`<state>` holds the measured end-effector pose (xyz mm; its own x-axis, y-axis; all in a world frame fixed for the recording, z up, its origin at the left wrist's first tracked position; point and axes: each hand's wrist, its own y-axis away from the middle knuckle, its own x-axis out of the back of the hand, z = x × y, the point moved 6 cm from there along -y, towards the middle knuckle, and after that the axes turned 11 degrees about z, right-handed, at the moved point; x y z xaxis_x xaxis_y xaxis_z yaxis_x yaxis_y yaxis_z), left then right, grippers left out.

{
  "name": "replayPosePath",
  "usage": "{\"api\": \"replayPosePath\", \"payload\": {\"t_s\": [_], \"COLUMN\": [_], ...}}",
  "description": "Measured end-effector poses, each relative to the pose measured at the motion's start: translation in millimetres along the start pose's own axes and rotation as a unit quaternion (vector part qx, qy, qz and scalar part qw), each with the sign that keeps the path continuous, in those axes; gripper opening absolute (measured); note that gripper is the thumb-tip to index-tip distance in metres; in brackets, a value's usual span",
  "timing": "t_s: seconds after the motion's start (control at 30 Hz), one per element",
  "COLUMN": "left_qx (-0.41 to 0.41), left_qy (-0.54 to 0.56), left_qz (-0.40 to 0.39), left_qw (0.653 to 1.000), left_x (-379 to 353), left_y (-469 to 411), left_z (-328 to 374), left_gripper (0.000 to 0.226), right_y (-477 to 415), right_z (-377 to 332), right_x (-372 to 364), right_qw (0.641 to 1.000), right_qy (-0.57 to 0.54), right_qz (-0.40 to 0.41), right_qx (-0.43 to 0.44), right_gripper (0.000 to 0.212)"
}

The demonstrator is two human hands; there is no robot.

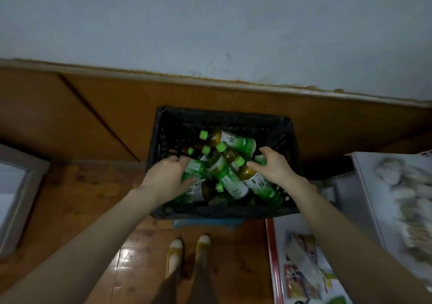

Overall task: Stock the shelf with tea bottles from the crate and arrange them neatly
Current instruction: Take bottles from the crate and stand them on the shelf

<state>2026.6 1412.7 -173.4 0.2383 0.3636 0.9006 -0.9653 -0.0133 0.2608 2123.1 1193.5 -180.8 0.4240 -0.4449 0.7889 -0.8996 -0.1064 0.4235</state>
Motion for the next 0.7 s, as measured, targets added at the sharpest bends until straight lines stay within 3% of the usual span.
{"api": "replayPosePath", "payload": {"t_s": [0.17,0.47,0.7], "left_qx": [0.041,0.138,0.155], "left_qy": [0.054,0.232,0.249], "left_qz": [-0.035,-0.040,-0.042], "left_qw": [0.997,0.962,0.955], "left_x": [-57.9,-134.2,-151.4], "left_y": [-31.6,-98.9,-125.3], "left_z": [-7.1,5.3,9.9], "left_gripper": [0.070,0.086,0.082], "right_y": [-31.9,-75.2,-89.4], "right_z": [48.8,102.8,113.0], "right_x": [-45.4,-93.8,-102.7], "right_qw": [0.998,0.996,0.994], "right_qy": [0.006,-0.008,-0.040], "right_qz": [-0.040,-0.079,-0.098], "right_qx": [-0.046,-0.035,-0.010], "right_gripper": [0.062,0.075,0.075]}}
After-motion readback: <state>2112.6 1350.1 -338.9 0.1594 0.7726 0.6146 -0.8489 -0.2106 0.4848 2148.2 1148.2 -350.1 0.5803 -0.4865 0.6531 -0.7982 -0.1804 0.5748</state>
